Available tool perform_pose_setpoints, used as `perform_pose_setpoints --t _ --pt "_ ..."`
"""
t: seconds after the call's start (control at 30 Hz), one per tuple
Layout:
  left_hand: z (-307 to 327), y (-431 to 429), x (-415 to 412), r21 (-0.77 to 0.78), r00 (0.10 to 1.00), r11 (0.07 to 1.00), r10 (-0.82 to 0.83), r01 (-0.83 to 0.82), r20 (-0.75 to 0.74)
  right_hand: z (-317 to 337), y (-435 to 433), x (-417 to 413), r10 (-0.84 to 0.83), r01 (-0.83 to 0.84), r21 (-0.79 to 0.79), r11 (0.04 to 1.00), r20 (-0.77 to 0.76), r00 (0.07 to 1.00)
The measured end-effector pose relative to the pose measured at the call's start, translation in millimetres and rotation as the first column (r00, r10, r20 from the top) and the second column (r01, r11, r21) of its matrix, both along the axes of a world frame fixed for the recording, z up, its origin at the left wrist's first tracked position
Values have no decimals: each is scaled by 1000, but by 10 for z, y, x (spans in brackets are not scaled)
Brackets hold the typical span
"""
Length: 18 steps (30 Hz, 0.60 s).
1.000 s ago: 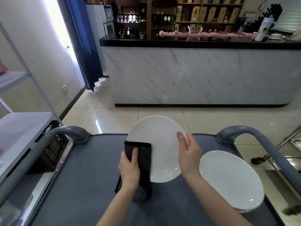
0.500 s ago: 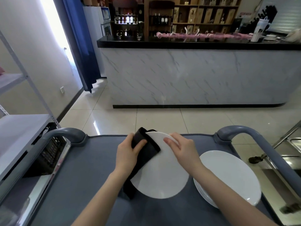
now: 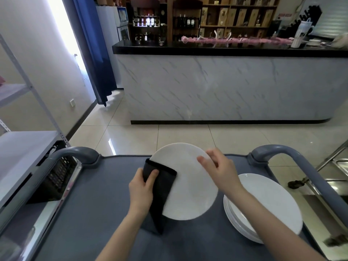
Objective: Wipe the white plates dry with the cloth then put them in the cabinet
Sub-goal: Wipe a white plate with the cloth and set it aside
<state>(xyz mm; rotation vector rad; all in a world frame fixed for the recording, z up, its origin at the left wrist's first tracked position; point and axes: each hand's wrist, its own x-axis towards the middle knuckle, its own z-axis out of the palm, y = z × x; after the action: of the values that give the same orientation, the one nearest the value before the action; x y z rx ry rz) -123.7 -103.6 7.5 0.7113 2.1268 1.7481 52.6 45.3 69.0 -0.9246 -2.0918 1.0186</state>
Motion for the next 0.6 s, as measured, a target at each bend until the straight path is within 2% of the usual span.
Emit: perform_pose_setpoints --t 0.07,0.13,0.23,0.33,0.4,0.53,0.6 --pt "179 39 -71 -44 979 990 -139 134 -150 136 109 -85 149 -156 33 987 151 977" --pt "331 111 -120 -122 920 959 -279 254 -275 199 152 -176 283 -311 68 948 266 922" --pt "410 182 -159 -168 877 940 -338 296 -342 170 119 -222 310 -336 86 938 226 924" --pt "357 205 -176 -89 947 977 -208 191 -246 96 23 -197 205 -207 67 976 39 978" --pt "253 180 -144 -29 992 998 -51 48 -118 52 -65 -190 36 -38 -11 999 -93 995" --pt "-65 115 165 -15 980 988 156 -155 126 -57 -272 -280 -326 271 -216 938 -281 903" --pt "-150 101 269 -27 966 983 186 -184 181 -124 -304 -296 -355 294 -228 928 -302 885"
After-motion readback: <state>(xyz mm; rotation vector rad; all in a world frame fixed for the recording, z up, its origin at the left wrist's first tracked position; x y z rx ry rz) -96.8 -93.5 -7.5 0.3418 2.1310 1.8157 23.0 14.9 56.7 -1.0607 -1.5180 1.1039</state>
